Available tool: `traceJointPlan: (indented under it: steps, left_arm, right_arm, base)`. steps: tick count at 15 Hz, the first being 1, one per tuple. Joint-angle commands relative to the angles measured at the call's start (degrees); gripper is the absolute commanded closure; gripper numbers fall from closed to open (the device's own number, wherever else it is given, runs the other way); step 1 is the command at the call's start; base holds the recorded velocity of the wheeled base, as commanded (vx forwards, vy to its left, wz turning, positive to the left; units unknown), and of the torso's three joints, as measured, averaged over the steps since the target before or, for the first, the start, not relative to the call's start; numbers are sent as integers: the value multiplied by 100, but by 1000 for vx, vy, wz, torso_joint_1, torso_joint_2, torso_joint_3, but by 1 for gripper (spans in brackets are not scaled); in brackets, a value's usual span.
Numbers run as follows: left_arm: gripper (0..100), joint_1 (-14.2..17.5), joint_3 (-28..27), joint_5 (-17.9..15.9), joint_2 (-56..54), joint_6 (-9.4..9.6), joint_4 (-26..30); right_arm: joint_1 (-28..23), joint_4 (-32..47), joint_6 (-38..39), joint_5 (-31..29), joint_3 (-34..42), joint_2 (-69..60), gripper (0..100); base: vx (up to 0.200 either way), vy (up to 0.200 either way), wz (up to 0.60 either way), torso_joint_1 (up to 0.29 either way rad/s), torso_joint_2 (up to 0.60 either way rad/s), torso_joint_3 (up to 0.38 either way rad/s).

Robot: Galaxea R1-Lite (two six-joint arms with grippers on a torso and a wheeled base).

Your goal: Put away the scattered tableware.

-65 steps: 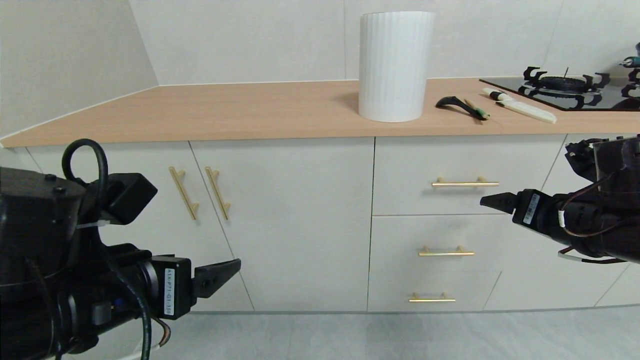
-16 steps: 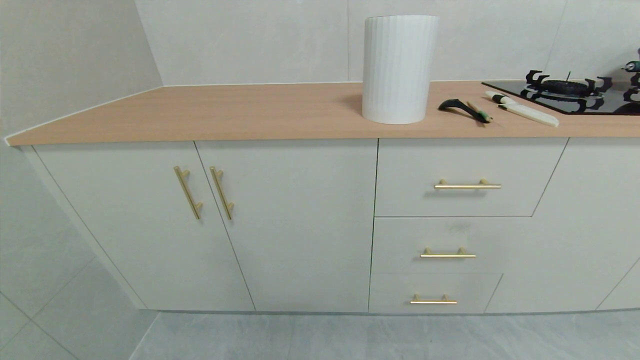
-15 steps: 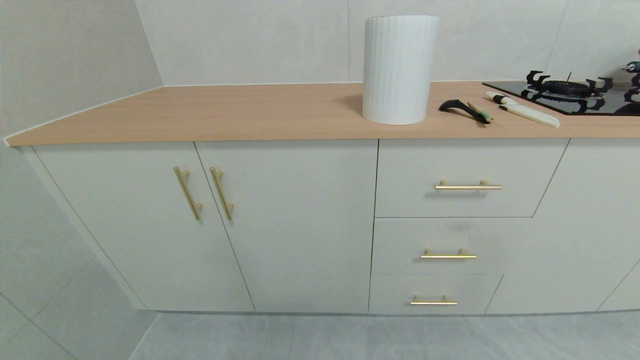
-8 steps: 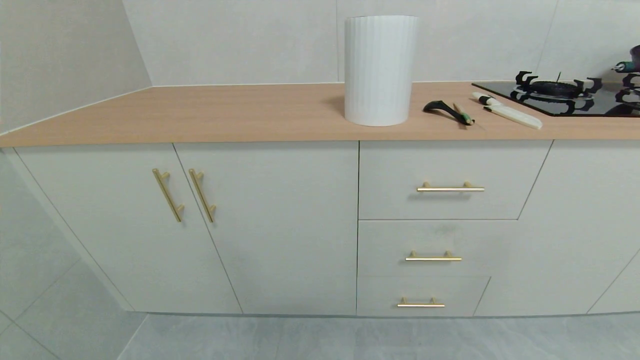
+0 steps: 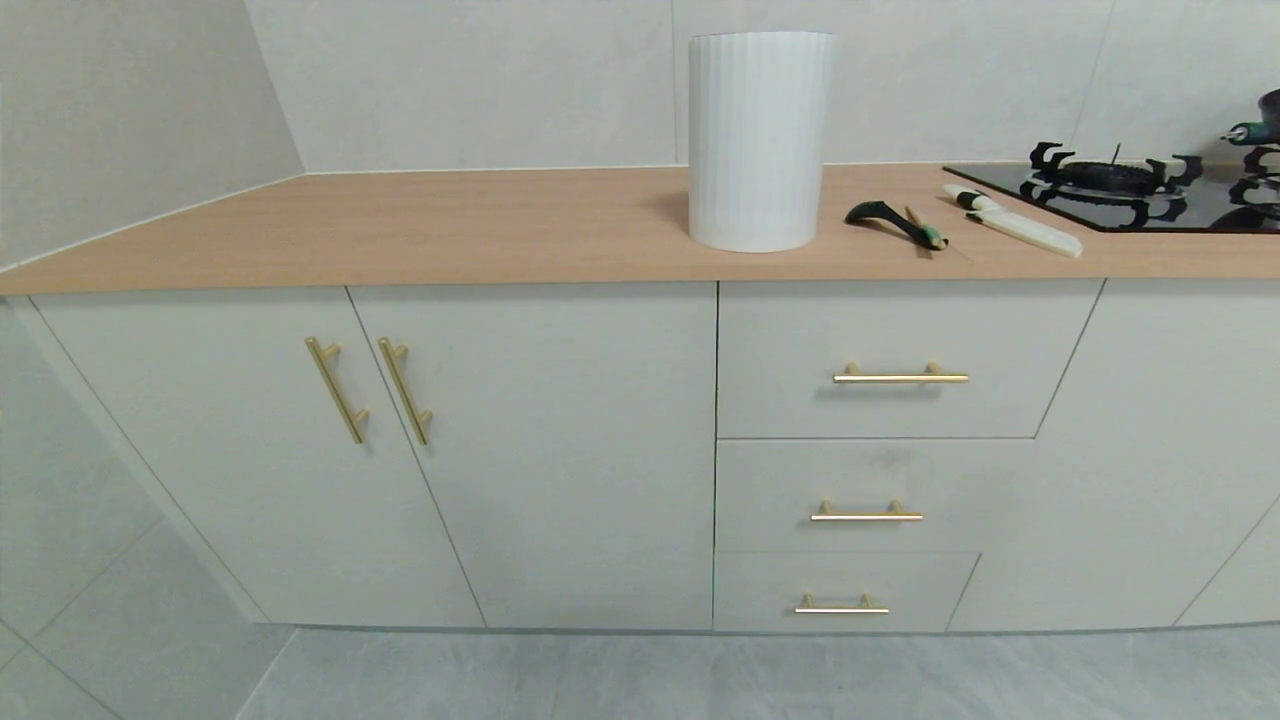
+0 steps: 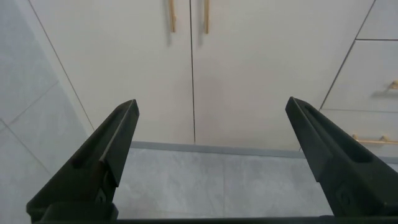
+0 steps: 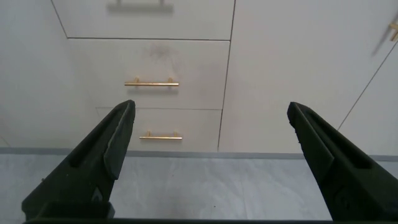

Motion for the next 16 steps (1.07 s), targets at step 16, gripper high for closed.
traceJointPlan:
  steps: [16]
  left_arm:
    - [0, 0, 1, -2, 7, -2, -2]
  right_arm:
    - [661, -200, 295, 535, -3559, 7953, 0]
  base:
    - [0, 0, 0, 0, 0, 0]
